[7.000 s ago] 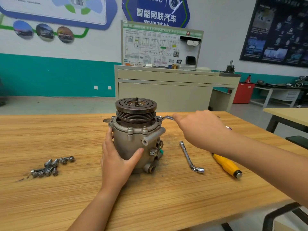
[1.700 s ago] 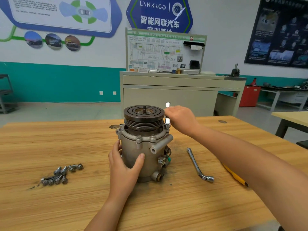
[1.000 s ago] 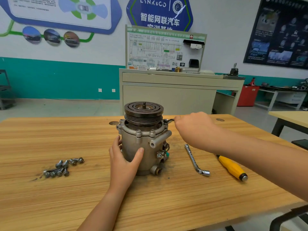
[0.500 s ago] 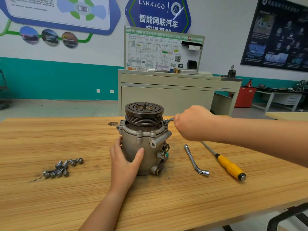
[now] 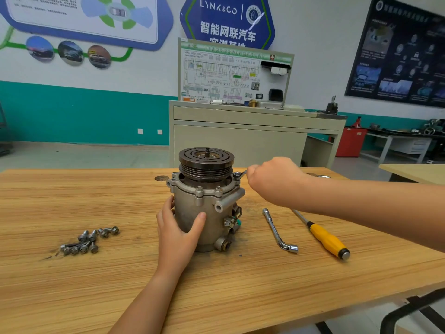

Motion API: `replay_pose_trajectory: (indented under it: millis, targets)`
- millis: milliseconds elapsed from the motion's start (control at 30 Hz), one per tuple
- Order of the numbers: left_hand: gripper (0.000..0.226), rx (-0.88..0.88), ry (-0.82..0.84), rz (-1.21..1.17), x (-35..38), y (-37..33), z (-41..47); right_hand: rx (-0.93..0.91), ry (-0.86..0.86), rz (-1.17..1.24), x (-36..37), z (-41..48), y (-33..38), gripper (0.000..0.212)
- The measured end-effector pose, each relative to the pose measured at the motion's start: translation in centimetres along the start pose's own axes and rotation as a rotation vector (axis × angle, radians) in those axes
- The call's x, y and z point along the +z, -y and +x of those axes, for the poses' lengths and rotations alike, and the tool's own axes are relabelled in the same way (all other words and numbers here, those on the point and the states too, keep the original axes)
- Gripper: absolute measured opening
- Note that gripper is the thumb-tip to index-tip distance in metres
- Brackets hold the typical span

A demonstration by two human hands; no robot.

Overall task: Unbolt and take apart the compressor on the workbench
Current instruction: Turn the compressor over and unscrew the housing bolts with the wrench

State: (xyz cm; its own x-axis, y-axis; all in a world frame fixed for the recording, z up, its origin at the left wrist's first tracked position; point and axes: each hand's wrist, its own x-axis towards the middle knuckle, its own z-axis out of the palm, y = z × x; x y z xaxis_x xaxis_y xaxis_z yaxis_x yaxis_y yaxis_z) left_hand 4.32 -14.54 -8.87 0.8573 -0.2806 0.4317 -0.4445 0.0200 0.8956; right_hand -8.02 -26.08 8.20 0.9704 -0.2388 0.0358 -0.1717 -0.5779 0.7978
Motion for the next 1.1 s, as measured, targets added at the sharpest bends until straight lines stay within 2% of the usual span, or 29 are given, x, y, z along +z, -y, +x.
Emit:
replay_pose_trajectory:
  millis: [600, 733, 900, 1100]
  targets:
    - [0.082, -0.015, 0.002, -0.022, 0.0, -0.1, -0.1, 0.052, -0.064, 0.108, 1.3, 1.4, -1.3, 0.017]
    - [0.082, -0.005, -0.002, -0.016, 0.0, -0.2, -0.2, 0.001, -0.100, 0.130, 2.2, 0.8, -2.2, 0.022]
    - [0.081, 0.014, -0.006, -0.002, 0.1, -0.2, -0.2, 0.066, -0.067, 0.128, 2.2, 0.7, -0.1, 0.025]
    - [0.081, 0.020, -0.003, 0.006, 0.1, -0.1, -0.1, -0.055, -0.099, 0.037, 2.1, 1.3, -2.6, 0.023]
